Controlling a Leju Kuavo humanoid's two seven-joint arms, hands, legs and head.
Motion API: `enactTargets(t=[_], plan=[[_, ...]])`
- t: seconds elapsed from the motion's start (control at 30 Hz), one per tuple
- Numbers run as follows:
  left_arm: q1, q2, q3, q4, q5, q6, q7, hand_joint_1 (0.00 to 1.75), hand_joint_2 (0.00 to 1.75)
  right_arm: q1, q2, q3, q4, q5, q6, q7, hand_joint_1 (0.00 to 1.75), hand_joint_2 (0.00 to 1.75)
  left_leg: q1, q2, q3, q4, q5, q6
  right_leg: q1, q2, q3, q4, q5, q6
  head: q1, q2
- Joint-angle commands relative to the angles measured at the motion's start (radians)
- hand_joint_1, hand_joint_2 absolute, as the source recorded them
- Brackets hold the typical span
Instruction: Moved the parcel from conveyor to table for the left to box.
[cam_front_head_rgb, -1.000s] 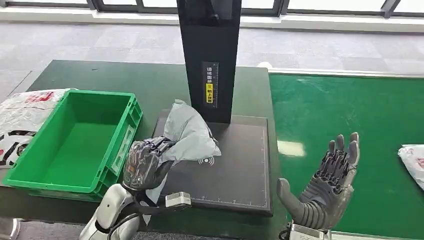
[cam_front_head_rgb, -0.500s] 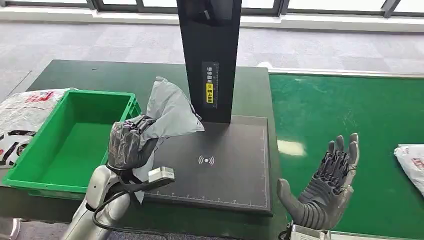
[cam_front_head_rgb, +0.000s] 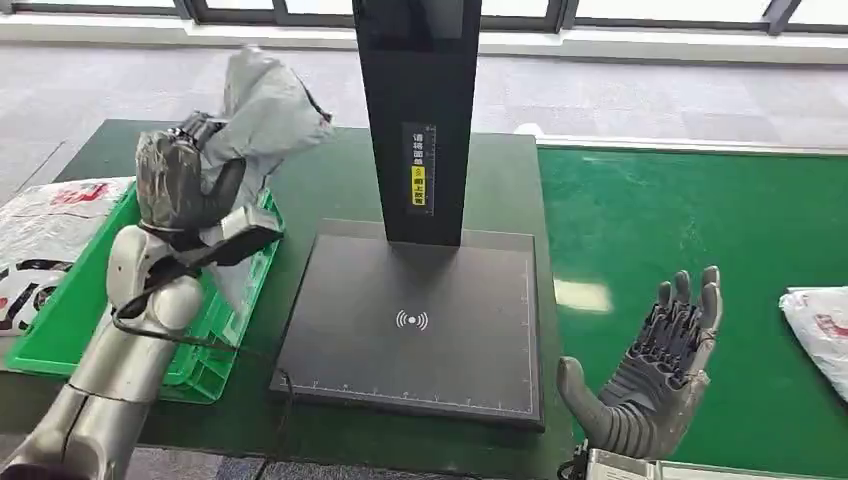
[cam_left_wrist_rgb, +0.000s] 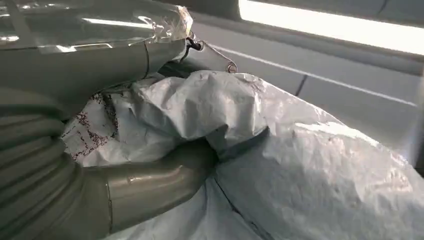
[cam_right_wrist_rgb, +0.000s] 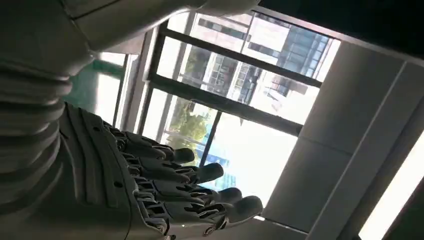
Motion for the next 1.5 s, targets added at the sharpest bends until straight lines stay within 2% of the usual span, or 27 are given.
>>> enactTargets(t=[0.03,0.1,0.23,0.33,0.37,0.47,0.6,0.7,1.0,1.13,1.33,1.5], plan=[[-0.165,-0.001,0.050,0.137,0.003,-0.012,0.005,1.75,1.75,-0.023,-0.033,0.015,0.038,-0.006,0.001,0.000,0.00,1.75,0.001,0.000,-0.001,-0.001,0.001,0.002,0.001,-0.002,-0.001,-0.002,0.001,-0.001,0.000,0.000],[-0.393,0.029,0.055,0.304,0.008,-0.043,0.051,1.75,1.75,-0.022,-0.031,0.014,0.041,-0.011,0.001,0.000,0.00,1.75,0.000,-0.001,-0.001,0.000,0.001,0.002,0.001,-0.002,-0.001,-0.001,0.000,-0.001,0.000,0.000],[-0.593,0.026,0.085,0.446,0.054,-0.070,0.064,1.75,1.75,-0.009,-0.028,0.013,0.029,-0.008,0.001,0.000,0.00,1.75,0.004,-0.006,-0.012,0.008,0.000,0.002,0.005,-0.008,-0.008,0.004,0.000,-0.002,0.000,0.000],[-0.654,0.019,0.097,0.467,0.068,-0.084,0.088,1.75,1.75,-0.003,-0.029,0.010,0.024,-0.009,0.001,0.000,0.00,1.75,0.004,-0.003,-0.011,0.006,0.002,-0.001,0.004,-0.004,-0.009,0.002,0.003,-0.002,0.000,0.000],[-0.696,0.014,0.101,0.498,0.057,-0.095,0.137,1.75,1.75,0.000,-0.032,0.010,0.023,-0.012,0.001,0.000,0.00,1.75,0.004,-0.004,-0.013,0.006,0.002,0.000,0.005,-0.006,-0.010,0.002,0.004,-0.003,0.000,0.000],[-0.714,0.016,0.096,0.535,0.042,-0.115,0.163,1.75,1.75,0.000,-0.035,0.009,0.022,-0.014,0.001,0.000,0.00,1.75,0.004,-0.001,-0.010,0.004,0.002,-0.001,0.004,-0.002,-0.009,0.001,0.004,-0.003,0.000,0.000],[-0.656,0.028,0.110,0.691,-0.004,-0.102,0.205,1.75,1.75,0.002,-0.037,0.011,0.020,-0.014,0.001,0.000,0.00,1.75,0.002,0.000,-0.007,0.000,0.003,0.000,0.003,-0.002,-0.006,-0.002,0.005,-0.003,0.000,0.000],[-0.636,0.029,0.118,0.703,0.002,-0.081,0.181,1.75,1.75,0.004,-0.037,0.011,0.018,-0.014,0.001,0.000,0.00,1.75,0.000,0.002,-0.002,-0.005,0.005,0.000,0.001,0.000,-0.003,-0.005,0.006,-0.003,0.000,0.000],[-0.634,0.033,0.119,0.737,-0.012,-0.087,0.204,1.75,1.75,0.009,-0.035,0.011,0.019,-0.012,0.001,0.000,0.00,1.75,0.002,0.001,-0.007,0.000,0.004,0.000,0.003,-0.001,-0.006,-0.002,0.005,-0.003,0.000,0.000],[-0.552,0.039,0.152,0.823,-0.010,-0.070,0.191,1.75,1.75,0.027,-0.036,0.010,0.013,-0.010,0.001,0.000,0.00,1.75,0.001,0.001,-0.003,-0.003,0.005,-0.001,0.001,0.000,-0.004,-0.002,0.005,-0.003,0.000,0.000],[-0.395,0.063,0.247,0.874,0.051,-0.017,0.096,1.75,1.75,0.021,-0.043,0.015,0.035,-0.015,0.001,0.000,0.00,1.75,0.000,0.004,-0.002,-0.006,0.006,0.000,0.001,0.003,-0.004,-0.005,0.007,-0.004,0.000,0.000],[-0.345,0.086,0.283,0.872,0.073,-0.015,0.079,1.75,1.75,0.007,-0.042,0.021,0.062,-0.019,0.001,0.000,0.00,1.75,0.002,0.004,-0.003,-0.005,0.005,0.000,0.002,0.002,-0.005,-0.005,0.007,-0.003,0.000,0.000]])
